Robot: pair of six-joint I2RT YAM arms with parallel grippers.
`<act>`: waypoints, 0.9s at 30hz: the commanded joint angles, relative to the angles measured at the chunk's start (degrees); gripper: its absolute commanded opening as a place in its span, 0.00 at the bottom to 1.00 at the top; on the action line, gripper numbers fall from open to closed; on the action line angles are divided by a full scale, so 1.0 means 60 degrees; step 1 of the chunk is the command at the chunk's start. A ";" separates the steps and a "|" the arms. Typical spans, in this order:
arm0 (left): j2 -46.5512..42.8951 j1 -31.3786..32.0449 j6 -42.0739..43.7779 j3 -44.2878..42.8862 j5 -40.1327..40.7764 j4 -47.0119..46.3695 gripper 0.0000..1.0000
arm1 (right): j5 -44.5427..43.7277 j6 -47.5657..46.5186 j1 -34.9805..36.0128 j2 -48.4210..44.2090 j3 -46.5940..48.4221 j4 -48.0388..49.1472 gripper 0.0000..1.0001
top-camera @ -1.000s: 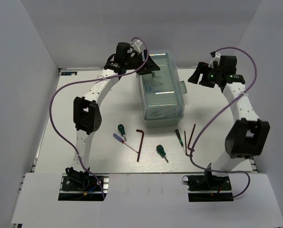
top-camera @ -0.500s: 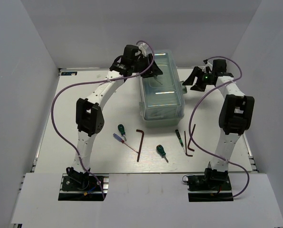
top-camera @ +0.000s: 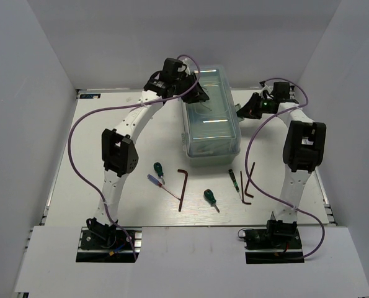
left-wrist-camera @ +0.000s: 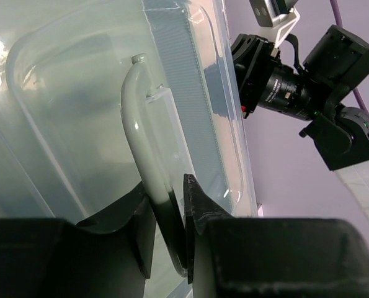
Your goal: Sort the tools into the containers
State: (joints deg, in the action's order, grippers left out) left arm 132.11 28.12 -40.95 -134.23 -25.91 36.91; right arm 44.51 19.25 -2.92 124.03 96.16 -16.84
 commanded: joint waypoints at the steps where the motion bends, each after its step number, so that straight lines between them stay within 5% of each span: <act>1: 0.0453 -0.0071 0.0601 -0.0229 0.0554 0.1261 0.00 | -0.0031 -0.0117 -0.0040 -0.0265 0.0042 0.0756 0.00; 9: -0.2138 -0.2018 0.0482 0.1203 0.1198 0.0968 0.00 | -0.2027 -0.0571 -0.0802 -0.0559 0.0233 0.0419 0.00; 20: -0.3562 -0.4026 0.1083 0.3928 0.1023 0.1057 0.00 | -0.1721 -0.0702 -0.1125 -0.0793 -0.0265 0.0404 0.00; 24: -0.3562 -0.4203 0.1272 0.4384 0.0935 0.0866 0.14 | -0.1283 -0.0630 -0.1110 -0.0808 -0.0382 0.0390 0.00; 25: -0.3446 -0.4290 0.1273 0.4384 0.0848 0.0866 0.17 | -0.1179 -0.0644 -0.1110 -0.0793 -0.0368 0.0390 0.03; 27: -0.3329 -0.4291 0.1273 0.4167 0.0847 0.0866 0.27 | -0.0553 -0.0659 -0.1096 -0.0808 -0.0382 0.0390 0.38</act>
State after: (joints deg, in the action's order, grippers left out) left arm 114.65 3.77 -34.68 -107.96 -26.15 41.25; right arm 40.73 17.96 -6.70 122.08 94.63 -16.03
